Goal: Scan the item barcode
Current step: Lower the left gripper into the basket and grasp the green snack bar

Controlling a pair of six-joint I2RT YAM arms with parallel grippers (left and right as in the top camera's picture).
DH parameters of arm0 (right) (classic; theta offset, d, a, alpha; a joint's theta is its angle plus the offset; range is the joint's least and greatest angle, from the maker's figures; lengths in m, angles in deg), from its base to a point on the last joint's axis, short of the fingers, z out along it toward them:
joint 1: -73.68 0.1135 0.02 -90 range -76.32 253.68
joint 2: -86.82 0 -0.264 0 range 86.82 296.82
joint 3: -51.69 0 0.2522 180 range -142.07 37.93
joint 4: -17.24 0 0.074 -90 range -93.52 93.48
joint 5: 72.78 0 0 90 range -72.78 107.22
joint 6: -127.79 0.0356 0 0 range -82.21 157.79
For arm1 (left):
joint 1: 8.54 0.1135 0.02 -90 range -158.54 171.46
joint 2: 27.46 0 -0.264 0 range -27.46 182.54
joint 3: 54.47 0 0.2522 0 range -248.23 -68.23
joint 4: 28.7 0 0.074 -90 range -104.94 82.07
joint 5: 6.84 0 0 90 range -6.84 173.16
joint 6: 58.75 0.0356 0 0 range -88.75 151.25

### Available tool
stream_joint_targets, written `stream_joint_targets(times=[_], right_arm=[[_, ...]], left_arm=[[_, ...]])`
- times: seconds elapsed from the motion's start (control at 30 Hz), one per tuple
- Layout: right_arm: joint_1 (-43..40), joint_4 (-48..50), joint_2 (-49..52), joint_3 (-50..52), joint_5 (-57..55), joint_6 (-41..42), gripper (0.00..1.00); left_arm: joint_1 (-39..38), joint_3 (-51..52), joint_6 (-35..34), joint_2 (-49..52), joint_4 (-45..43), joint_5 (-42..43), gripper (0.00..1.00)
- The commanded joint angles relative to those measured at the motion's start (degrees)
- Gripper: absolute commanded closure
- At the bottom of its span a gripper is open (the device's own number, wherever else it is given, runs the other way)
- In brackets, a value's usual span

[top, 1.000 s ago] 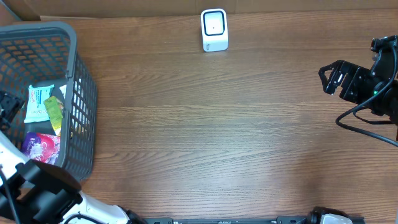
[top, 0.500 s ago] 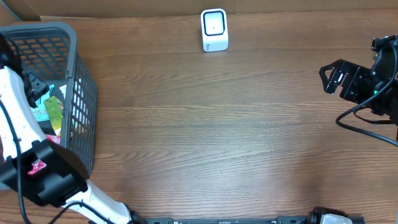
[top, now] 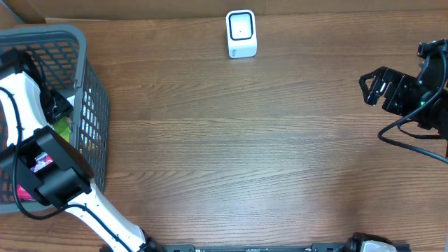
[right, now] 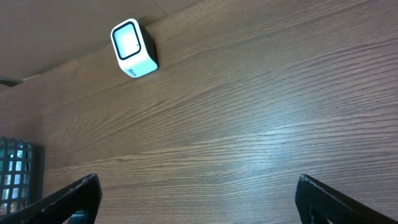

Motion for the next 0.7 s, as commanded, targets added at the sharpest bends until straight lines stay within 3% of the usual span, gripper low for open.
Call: stream_joint_targets(times=[0.0, 0.23, 0.4, 0.53, 0.67], right_arm=[[0.3, 0.2, 0.2, -1.2, 0.3, -0.2, 0.0], [0.3, 0.1, 0.4, -1.2, 0.3, -0.2, 0.0], [0.3, 0.3, 0.5, -1.2, 0.3, -0.2, 0.0], [0.3, 0.8, 0.5, -1.2, 0.3, -0.2, 0.0], [0.3, 0.9, 0.5, -1.2, 0.3, -0.2, 0.0]], left_arm=[[-0.5, -0.2, 0.1, 2.8, 0.8, 1.0, 0.44], [-0.3, -0.2, -1.9, 5.9, 2.2, -0.7, 0.52], [-0.4, -0.2, -1.7, 5.9, 2.4, -0.4, 0.72], [-0.4, -0.9, -1.7, 5.9, 3.7, -0.4, 0.96], [-0.4, -4.9, -1.7, 5.9, 7.1, -0.3, 0.96]])
